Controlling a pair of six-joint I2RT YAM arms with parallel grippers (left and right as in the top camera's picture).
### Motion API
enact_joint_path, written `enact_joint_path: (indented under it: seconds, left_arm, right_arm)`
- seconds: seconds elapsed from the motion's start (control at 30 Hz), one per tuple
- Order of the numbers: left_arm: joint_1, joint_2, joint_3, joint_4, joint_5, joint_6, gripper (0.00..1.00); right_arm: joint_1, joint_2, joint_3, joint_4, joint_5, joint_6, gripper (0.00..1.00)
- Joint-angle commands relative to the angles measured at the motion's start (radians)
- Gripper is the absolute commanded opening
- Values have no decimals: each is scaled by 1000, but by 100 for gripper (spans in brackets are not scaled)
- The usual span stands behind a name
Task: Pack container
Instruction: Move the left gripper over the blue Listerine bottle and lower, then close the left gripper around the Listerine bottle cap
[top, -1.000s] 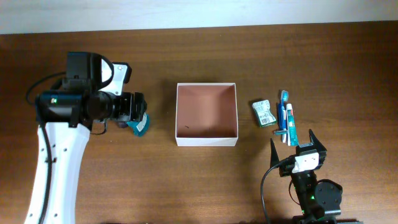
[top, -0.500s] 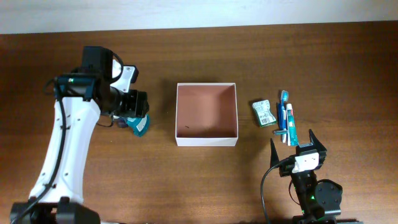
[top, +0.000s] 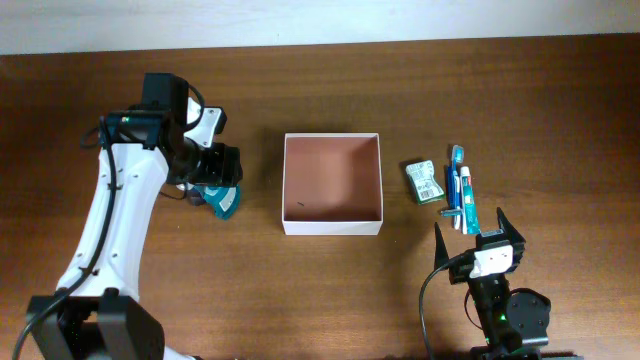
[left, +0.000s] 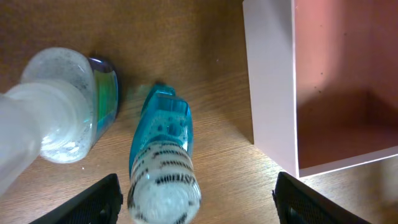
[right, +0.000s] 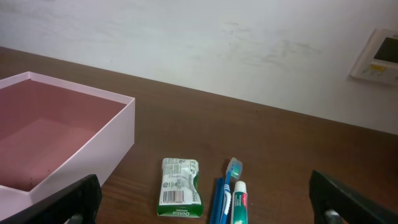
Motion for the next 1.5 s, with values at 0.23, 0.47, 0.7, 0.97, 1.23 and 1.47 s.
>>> enact_joint_path:
  seconds: [0.23,0.47,0.7,0.97,1.23,1.47]
  left_arm:
    - [2,32,18,3,11,5,70]
    - [2,51,18,3,11,5,66]
    - [2,55,18,4,-35,-12,61]
    - [-14,55,18,25,-89,-37,61]
    - [-74,55,18,37,-188,-57,56]
    - [-97,55,18,36,-244,-60,53]
  right_arm:
    - [-7,-9,-7,-3,9,4,98]
    - [-7,-9,-7,-3,9,4,98]
    - [-7,-9,-7,-3,9,4,98]
    - [-7,-9,-7,-3,9,4,98]
    - [-7,-9,-7,-3,9,4,99]
    - [-7,-9,-7,-3,9,4,98]
